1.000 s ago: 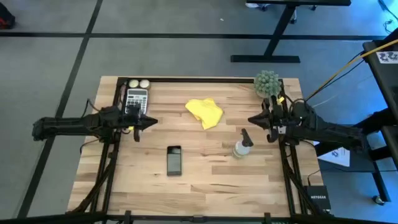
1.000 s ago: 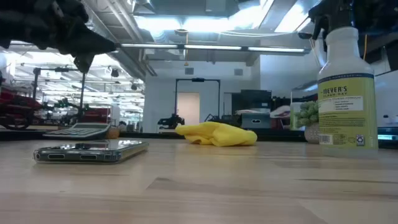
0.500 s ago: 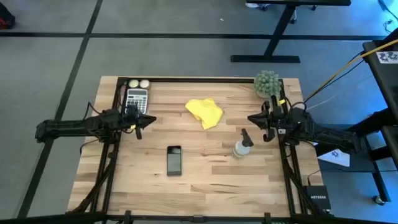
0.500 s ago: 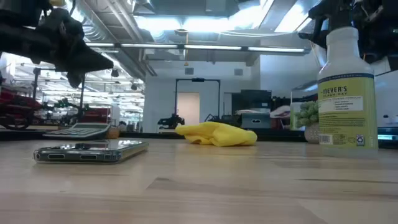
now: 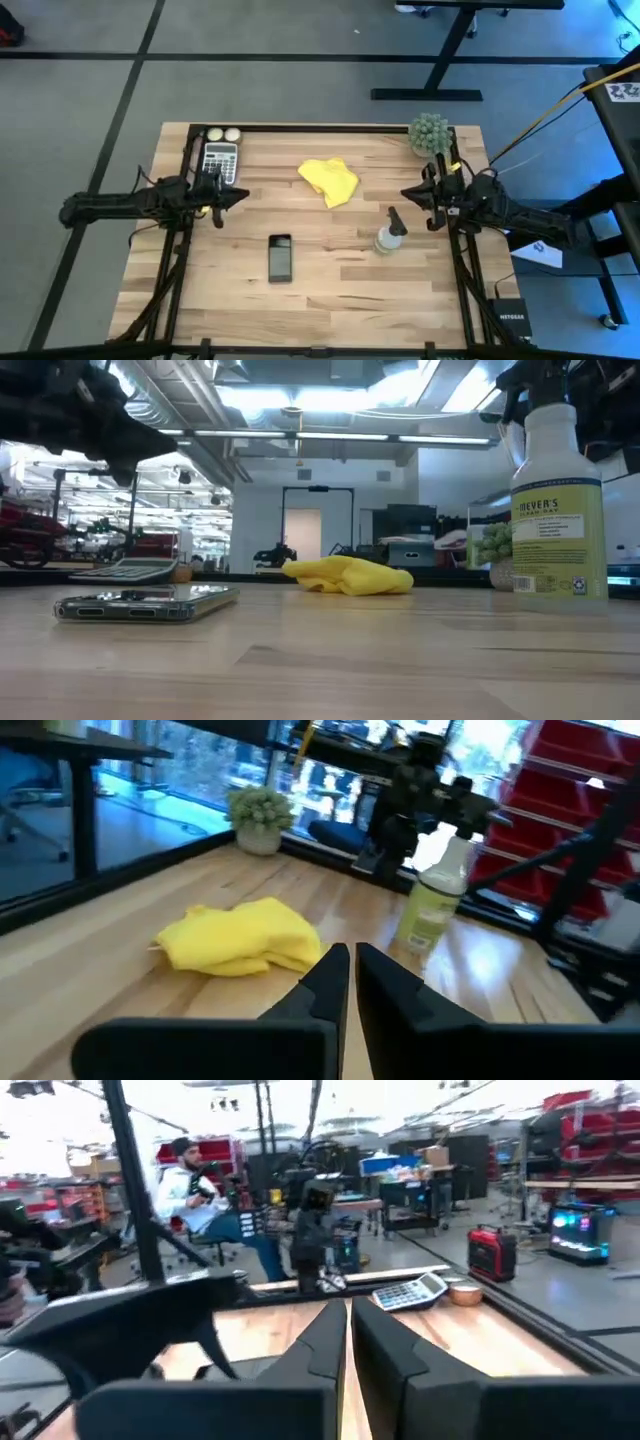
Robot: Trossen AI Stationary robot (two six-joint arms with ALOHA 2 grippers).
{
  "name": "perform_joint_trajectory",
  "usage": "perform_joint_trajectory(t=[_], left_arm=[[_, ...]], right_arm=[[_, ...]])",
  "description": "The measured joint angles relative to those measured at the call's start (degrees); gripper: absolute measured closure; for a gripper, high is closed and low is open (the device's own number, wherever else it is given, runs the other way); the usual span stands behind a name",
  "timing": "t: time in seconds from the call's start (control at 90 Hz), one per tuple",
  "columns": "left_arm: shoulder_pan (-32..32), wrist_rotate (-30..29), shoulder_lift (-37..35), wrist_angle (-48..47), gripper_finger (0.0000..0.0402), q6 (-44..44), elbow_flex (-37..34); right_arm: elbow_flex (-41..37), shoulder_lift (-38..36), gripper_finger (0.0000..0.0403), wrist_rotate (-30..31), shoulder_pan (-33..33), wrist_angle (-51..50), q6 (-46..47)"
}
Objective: Apply microfiber cloth
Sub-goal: Return to Home Position
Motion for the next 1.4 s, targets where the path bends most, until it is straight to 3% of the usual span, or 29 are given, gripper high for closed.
perform_joint_trajectory(t=[0.211, 0.422, 0.544, 0.756, 0.889, 1.156, 1.4], left_arm=[[-0.6, -0.2, -4.6, 1.5, 0.0398, -0.7, -4.6], [-0.6, 1.1, -6.2, 3.0, 0.0398, 0.4, -5.4], [-0.6, 1.1, -6.2, 3.0, 0.0398, 0.4, -5.4], [-0.4, 1.1, -6.2, 3.0, 0.0398, 0.6, -5.4], [-1.0, 4.6, -6.2, 2.4, 0.0398, 0.3, -5.4], [-5.1, 4.6, -6.2, 2.3, 0.0398, 3.6, -5.4], [-3.8, -1.6, -6.2, 3.3, 0.0398, 7.3, -5.4]], right_arm=[[-5.0, -0.4, 0.0398, 2.5, 0.0, 6.0, 2.3], [-5.0, -0.4, 0.0398, 12.9, 0.0, 3.7, 2.4], [-5.0, -0.3, 0.0398, 15.9, 0.0, -1.9, 3.9], [-5.0, 0.1, 0.0398, 9.8, 0.1, -2.4, 3.5], [-5.0, 0.1, 0.0398, 5.0, 0.2, -1.6, 3.2], [-5.0, 0.1, 0.0398, 3.4, 0.2, -1.3, 4.6], [-5.0, 0.1, 0.0398, 3.4, 0.2, -1.2, 6.5]])
